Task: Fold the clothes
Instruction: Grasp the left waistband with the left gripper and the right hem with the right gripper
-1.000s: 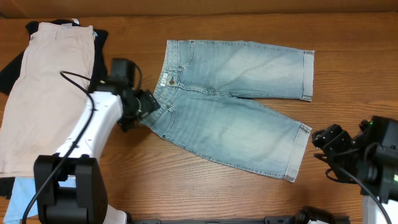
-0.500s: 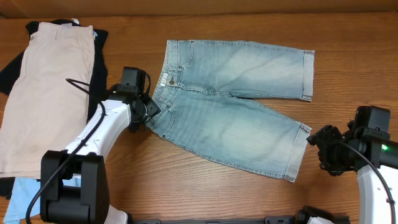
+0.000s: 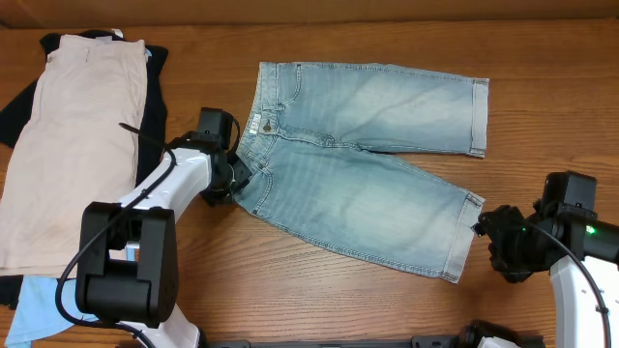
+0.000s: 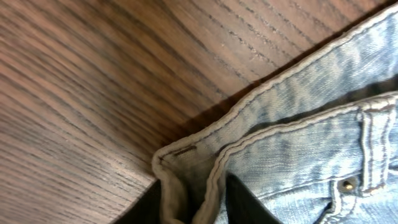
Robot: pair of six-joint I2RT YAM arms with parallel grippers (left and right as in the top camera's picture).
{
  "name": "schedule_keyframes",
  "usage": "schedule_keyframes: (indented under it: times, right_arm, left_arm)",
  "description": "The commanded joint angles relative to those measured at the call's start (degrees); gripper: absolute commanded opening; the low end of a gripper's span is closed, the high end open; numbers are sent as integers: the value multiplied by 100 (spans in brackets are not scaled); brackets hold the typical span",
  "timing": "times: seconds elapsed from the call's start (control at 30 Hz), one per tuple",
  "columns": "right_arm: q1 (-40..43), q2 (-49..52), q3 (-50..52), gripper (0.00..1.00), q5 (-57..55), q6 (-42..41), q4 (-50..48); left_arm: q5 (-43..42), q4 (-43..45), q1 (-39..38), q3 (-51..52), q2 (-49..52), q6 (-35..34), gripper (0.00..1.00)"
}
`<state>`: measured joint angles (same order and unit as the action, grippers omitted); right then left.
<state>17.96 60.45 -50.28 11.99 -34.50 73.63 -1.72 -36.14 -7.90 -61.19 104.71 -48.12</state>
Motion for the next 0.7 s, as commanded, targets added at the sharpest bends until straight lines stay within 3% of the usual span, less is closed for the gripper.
schedule_keyframes:
  times: [0.0,0.03,0.2,0.53,0.67]
  right_arm:
    - [0,-22,66,65,-37,-33,111]
    - [0,-22,120,64,-35,-33,146]
    - [-186,-20,595,61,111,-470,120]
    - [-1572,-20,1432,52,-247,-2859,-562]
    - [-2052,35,1434,51,-564,-3375,-876]
  left_arm:
    - [79,-57,-17,101,293,-13,9]
    - [81,-42,-17,101,293,-11,5]
    - [59,-63,-17,101,293,-11,4]
    - [61,2,-17,101,293,-13,4]
    - [63,-2,-17,101,293,-13,4]
